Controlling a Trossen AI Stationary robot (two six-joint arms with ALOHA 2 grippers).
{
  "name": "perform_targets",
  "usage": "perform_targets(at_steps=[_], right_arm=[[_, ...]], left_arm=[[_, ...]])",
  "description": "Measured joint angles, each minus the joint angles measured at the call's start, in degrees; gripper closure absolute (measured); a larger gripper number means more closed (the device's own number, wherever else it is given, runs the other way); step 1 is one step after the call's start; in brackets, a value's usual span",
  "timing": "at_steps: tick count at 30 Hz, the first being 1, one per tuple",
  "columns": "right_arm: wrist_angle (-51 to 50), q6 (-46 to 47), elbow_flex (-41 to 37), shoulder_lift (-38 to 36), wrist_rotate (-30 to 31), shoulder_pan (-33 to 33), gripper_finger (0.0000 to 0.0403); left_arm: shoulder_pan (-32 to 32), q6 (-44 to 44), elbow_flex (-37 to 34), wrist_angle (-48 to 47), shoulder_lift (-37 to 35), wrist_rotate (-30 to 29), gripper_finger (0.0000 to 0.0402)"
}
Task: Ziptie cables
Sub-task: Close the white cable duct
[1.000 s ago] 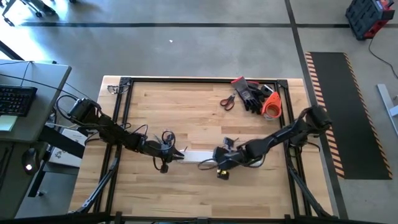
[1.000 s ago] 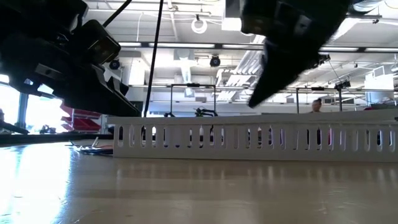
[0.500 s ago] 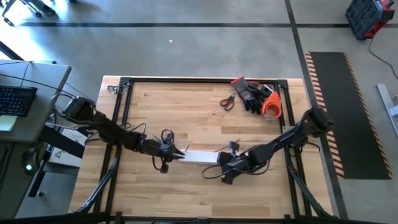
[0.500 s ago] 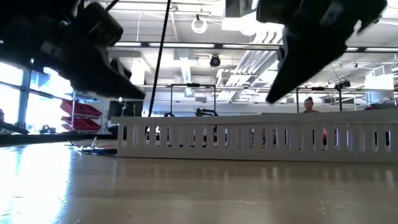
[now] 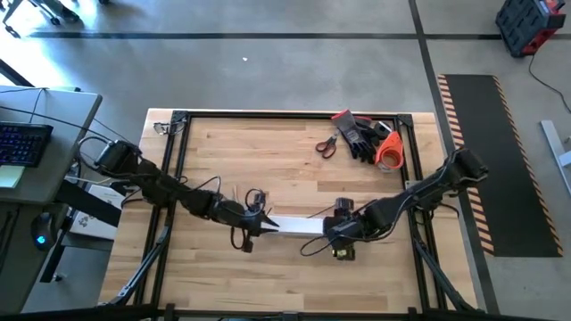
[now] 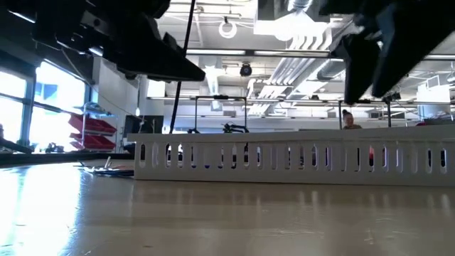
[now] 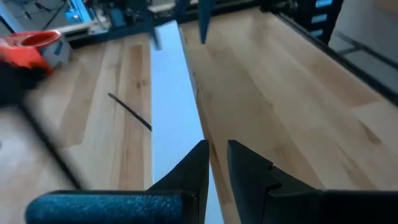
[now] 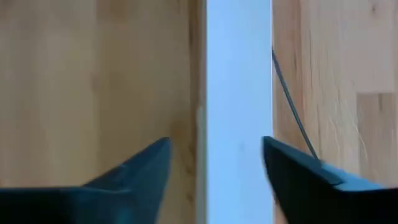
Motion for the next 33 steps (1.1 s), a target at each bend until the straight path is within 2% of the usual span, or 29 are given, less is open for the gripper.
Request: perform_targets(at_steps=[3,6,9,13,21,29,33], right_arm=[[-2.19,-2.17,-0.17,1.88,-0.97,-2.39,0.0095],[-0.88,-3.93,-0.17,3.98,-3.4,-4.56,0.0041],[-0.98,-4.11,-0.2,6.09,-3.77,-5.77,0.0014],[-0.44,-3.68,-0.17,7.7,-3.96,-6.54,0.0008],[1.53,-2.18,-0.2,10.23,-2.56,-6.3,0.0047],[2.36,-0.44,-0.2,10.14,-0.92,-5.95,0.0144],[2.53,-0.21,-0.2,10.14,-0.98,-5.57,0.0189]], left_arm=[[0.04,0.33,1.88,-0.35,2.96,0.34,0.036],[0.07,0.78,3.2,-0.07,5.47,0.98,0.036],[0.17,1.38,4.45,-0.24,7.7,1.44,0.036],[0.17,1.38,5.74,0.09,9.74,2.53,0.036],[0.39,1.53,5.95,2.06,10.58,3.0,0.036],[0.44,1.38,5.93,4.76,10.61,3.73,0.036],[1.38,1.37,6.71,9.1,11.6,7.71,0.0362]])
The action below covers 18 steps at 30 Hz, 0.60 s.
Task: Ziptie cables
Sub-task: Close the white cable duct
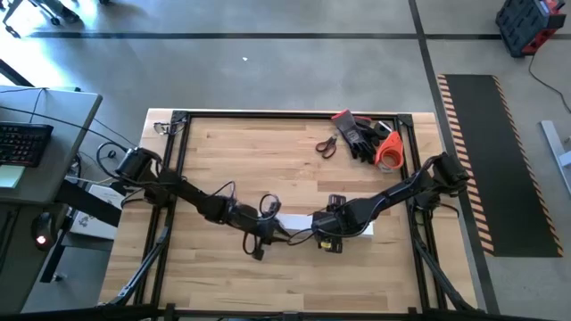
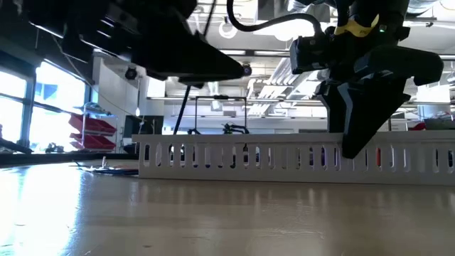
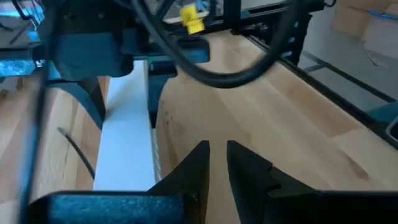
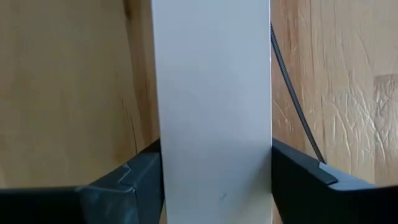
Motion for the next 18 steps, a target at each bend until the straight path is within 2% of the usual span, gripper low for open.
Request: perform_targets(at_steps=[5,10,13,18], right_arm=[[0.41,0.72,0.0,0.0,0.0,0.37,0.0184],[0.7,1.73,0.13,0.0,-1.08,0.53,0.0122],[-0.84,2.73,1.3,0.0,-0.98,1.53,0.01],[-5.5,5.64,3.61,-2.34,5.27,6.91,0.0098]], left_arm=[[3.04,0.92,6.57,-1.84,5.26,2.75,0.0382],[5.6,1.44,12.55,-5.24,11.5,4.29,0.04],[6.63,1.44,14.29,-6.74,13.33,4.34,0.04],[7.57,0.78,14.54,-8.41,14.13,4.48,0.0401]])
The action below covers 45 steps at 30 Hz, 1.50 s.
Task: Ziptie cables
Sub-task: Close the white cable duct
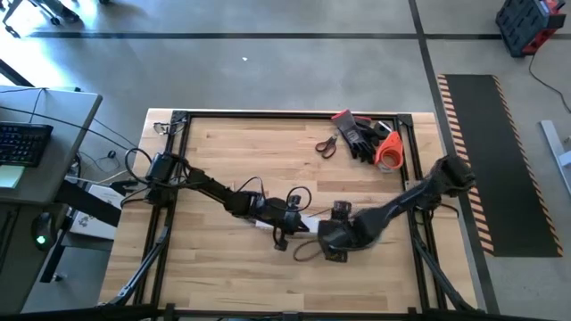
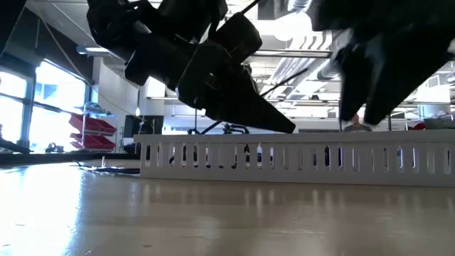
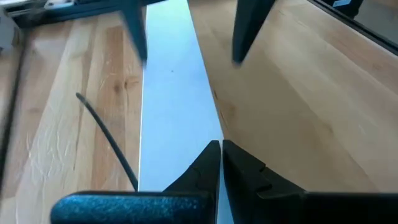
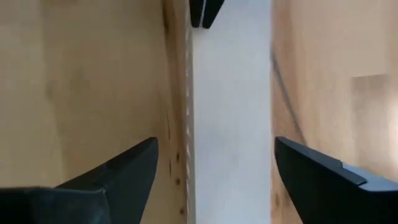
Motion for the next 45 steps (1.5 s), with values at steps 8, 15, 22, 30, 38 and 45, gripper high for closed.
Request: perform_targets(at_steps=[8,15,22,30,38,45], right_arm=[[-1.24,15.34,0.04,-6.83,17.11,11.19,0.019],[3.87,37.49,-11.12,-5.98,30.49,19.1,0.0371],[25.29,54.52,-28.9,-5.06,34.53,21.59,0.0386],[-1.94,54.88,-17.73,-11.68,38.05,22.86,0.0401],[0.15,70.06,-24.15,-9.23,28.86,22.55,0.0403],[5.12,75.16,-27.7,-6.99,34.94,24.23,0.0403]], left_arm=[[0.3,-0.36,0.02,-0.82,-0.02,0.0,0.0401],[0.3,-0.58,0.02,-0.94,-0.02,-0.04,0.0401],[0.29,-1.04,-0.02,-1.55,-0.02,-0.45,0.0401],[0.43,-2.4,0.02,-1.8,-0.02,-0.54,0.0401],[0.34,-2.36,-0.03,-1.74,-0.3,-0.61,0.0401],[-1.39,-2.32,-0.02,-5.99,-6.62,-1.75,0.0401]])
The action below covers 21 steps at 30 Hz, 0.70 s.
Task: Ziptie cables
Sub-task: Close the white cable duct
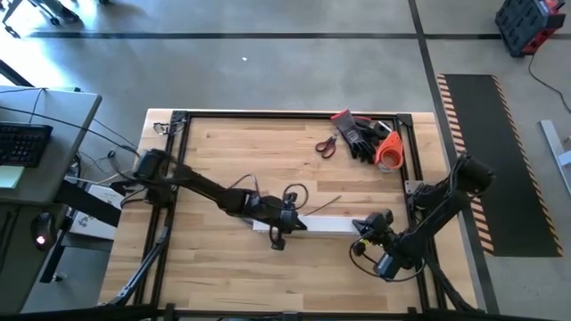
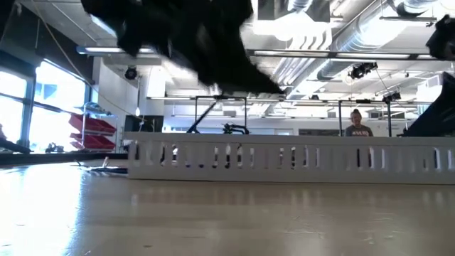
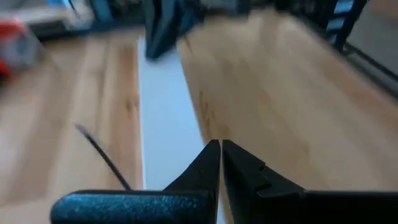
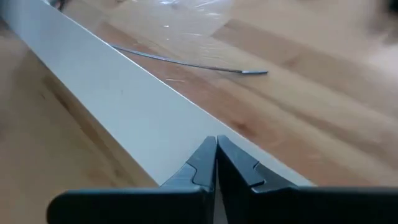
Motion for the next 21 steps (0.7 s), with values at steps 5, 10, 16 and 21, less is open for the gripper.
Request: perform_targets(at_steps=[5,10,16,21], right_arm=[[-16.22,-1.7,9.43,-1.89,2.24,0.26,0.0403],[-28.51,-6.86,19.4,-1.77,-7.54,0.7,0.0403],[-35.08,-4.26,22.94,-1.78,-25.91,3.31,0.0403],[-27.64,1.46,16.39,-1.56,-29.37,5.34,0.0403]], left_arm=[[-3.01,0.36,0.13,-14.22,-11.77,-8.11,0.0401],[-8.01,-7.62,-0.83,-34.11,-21.92,-17.1,0.0401],[-15.96,-30.58,-9.0,-44.5,-26.07,-23.94,0.0401],[-19.65,-47.56,-16.93,-43.83,-25.05,-27.45,0.0401]])
